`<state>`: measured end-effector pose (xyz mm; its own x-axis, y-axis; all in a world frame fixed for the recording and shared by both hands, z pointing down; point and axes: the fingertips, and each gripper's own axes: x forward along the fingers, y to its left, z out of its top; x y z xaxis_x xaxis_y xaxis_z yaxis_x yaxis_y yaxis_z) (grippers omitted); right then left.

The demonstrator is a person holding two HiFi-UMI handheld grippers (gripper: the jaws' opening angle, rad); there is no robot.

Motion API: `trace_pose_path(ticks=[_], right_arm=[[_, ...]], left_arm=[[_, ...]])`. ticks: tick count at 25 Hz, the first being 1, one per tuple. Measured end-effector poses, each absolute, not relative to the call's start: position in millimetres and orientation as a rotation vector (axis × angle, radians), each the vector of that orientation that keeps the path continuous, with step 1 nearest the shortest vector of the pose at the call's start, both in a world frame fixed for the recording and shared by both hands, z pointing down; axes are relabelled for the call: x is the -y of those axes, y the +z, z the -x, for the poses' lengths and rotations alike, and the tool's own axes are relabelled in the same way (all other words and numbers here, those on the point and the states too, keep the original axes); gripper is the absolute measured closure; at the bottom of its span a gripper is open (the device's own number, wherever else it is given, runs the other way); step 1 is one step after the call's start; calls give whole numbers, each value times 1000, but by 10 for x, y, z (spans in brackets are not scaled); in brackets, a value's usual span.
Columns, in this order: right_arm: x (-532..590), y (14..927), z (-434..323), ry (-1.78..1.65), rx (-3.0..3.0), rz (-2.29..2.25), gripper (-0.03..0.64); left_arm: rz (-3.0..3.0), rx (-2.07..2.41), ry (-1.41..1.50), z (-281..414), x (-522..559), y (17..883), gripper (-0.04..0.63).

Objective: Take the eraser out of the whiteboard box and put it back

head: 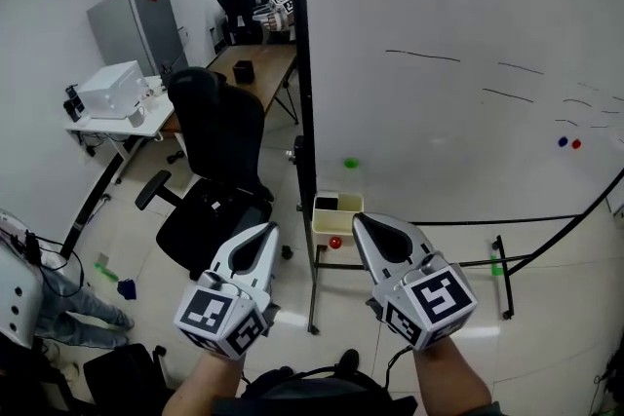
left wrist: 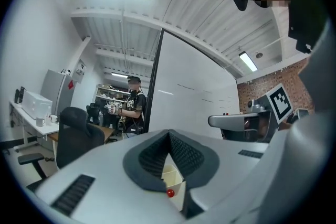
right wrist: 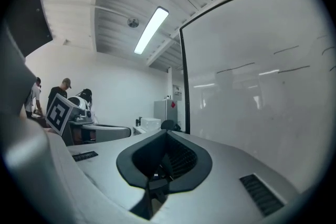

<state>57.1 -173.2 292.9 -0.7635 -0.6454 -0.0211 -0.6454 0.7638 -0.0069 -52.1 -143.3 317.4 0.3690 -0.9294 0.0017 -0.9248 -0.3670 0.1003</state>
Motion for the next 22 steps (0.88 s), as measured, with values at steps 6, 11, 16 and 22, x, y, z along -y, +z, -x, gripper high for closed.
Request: trace_pose_path(ticks=[6,11,16,22], right_arm=[[1030,2858,-392,2,-2867,1246,604],[576,2817,-340,-20,-2808,1379,604],[229,2793,-554,-13,-2776,1447,604],[-89,2846,-943,-18,-2794,1392,604]], left_arm=[[-2607,1571,-103,794,829,3210,566],[-2701,1450,-99,823,455,3168,566],[-2711,1390,-80,635,171,3193,566],[-2675,1431,-109,203,-75,3165,566]])
